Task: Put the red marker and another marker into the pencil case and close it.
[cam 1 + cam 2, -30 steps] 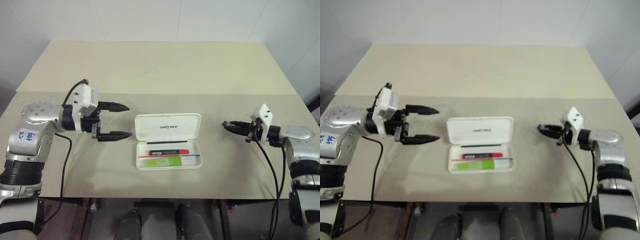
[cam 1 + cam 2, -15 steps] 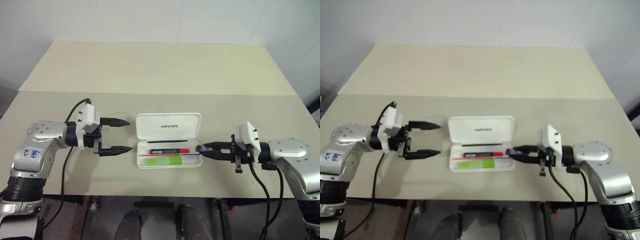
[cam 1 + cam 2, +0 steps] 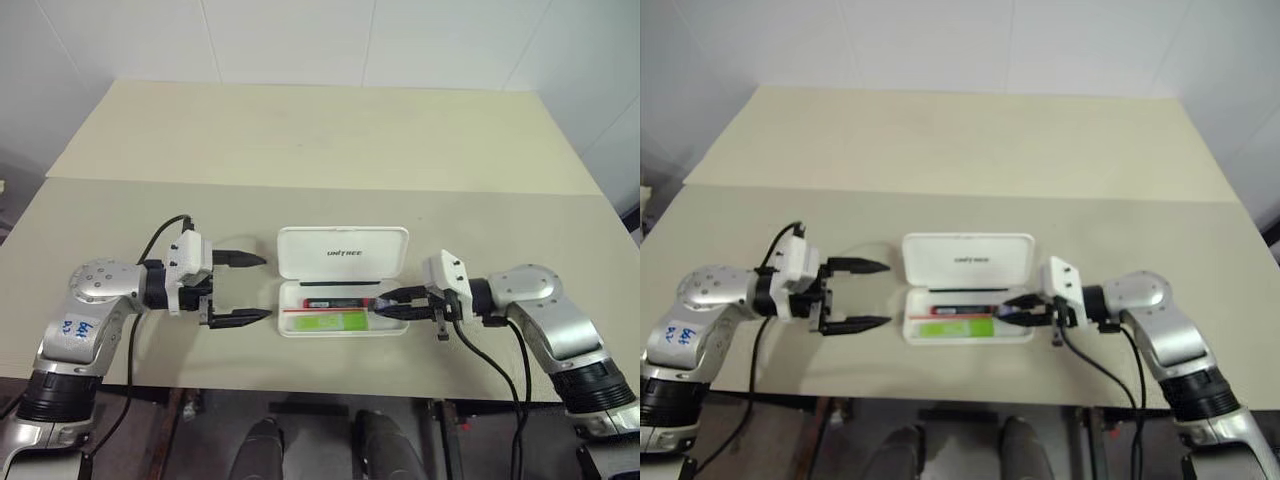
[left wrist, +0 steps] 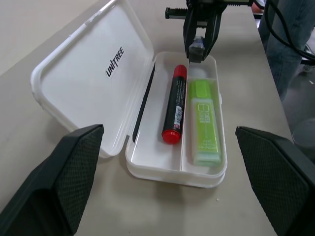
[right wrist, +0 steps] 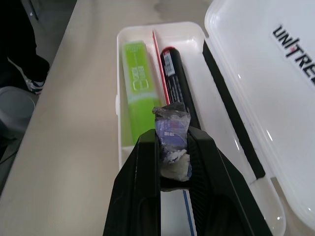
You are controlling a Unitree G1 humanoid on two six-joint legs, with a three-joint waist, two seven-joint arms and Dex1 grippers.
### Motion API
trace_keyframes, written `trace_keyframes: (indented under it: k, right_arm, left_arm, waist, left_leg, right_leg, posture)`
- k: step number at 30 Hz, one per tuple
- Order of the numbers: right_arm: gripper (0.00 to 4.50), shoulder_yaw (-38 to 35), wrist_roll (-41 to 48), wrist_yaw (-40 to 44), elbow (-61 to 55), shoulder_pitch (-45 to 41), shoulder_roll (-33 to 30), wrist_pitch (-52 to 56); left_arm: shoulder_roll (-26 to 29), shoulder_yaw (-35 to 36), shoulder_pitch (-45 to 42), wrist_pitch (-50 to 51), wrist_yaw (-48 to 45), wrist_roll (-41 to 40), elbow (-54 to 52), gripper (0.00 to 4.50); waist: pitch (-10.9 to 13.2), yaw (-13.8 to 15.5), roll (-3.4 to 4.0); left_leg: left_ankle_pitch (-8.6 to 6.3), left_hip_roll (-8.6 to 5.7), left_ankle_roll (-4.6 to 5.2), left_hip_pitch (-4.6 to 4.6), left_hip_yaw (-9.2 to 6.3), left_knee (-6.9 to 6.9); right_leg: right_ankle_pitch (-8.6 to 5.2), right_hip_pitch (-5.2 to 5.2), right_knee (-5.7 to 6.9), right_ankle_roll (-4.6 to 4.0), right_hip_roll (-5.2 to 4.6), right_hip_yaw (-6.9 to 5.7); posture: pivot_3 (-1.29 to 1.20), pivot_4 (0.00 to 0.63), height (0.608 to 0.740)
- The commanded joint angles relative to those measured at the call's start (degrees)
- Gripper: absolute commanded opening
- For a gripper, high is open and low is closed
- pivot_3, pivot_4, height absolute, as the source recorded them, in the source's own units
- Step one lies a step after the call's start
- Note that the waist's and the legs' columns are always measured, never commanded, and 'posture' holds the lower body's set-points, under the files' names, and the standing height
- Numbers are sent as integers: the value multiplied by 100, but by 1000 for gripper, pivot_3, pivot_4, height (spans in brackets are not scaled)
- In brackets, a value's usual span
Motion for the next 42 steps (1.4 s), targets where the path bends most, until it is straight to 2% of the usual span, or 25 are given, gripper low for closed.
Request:
trace_keyframes:
  k: [1, 22, 24, 28, 33, 34, 42]
  right_arm:
    - [389, -22, 7, 178, 17, -57, -15, -199]
    - [389, 25, -270, 241, 373, 166, 142, -578]
    - [1148, 28, -277, 238, 389, 191, 134, -548]
    - [2378, 6, -270, 206, 419, 130, 151, -585]
    - [4296, -108, -170, 167, 354, -45, 183, -560]
    - [4487, -154, -110, 137, 308, -88, 203, -502]
    - [4487, -571, 603, -175, -533, -205, 227, 227]
  left_arm:
    - [7, 40, 28, -62, 73, 28, -225, 4500]
    - [25, 8, -173, -129, 20, 73, -93, 4500]
    - [33, 11, -196, -143, 4, 87, -73, 4500]
    - [26, 1, -258, -170, -12, 116, -17, 4500]
    - [0, -28, -341, -207, -23, 147, 61, 4500]
    - [-6, -35, -356, -217, -24, 151, 78, 4500]
    - [-13, -40, -408, -333, -60, 149, 221, 4500]
  waist:
    - [0, -4, 0]
    - [0, -9, 0]
    - [0, -9, 0]
    - [-1, -10, -1]
    - [-1, -15, -1]
    - [-1, -16, -1]
    - [0, -8, -1]
  left_leg:
    - [0, 0, 0, 0, 0, -1]
    - [0, 0, 0, 1, 0, 0]
    - [0, 0, 0, 1, 1, 0]
    - [0, 0, 0, 3, 1, 1]
    - [0, 0, 0, 3, 0, 1]
    - [0, 0, 0, 3, 1, 1]
    - [0, 0, 0, 2, 0, -2]
  right_leg:
    - [0, 0, 0, 0, -1, 0]
    - [0, 0, 0, 0, 0, 0]
    - [0, 0, 0, 0, 0, 0]
    - [0, 1, 1, 0, 0, 0]
    - [0, 1, 2, 0, 0, 0]
    - [0, 0, 2, 0, 0, 0]
    - [0, 0, 1, 0, 0, 0]
  posture:
    - [0, 150, 740]
    - [0, 150, 740]
    - [0, 150, 740]
    - [0, 150, 740]
    - [0, 150, 740]
    - [0, 150, 740]
    - [0, 150, 740]
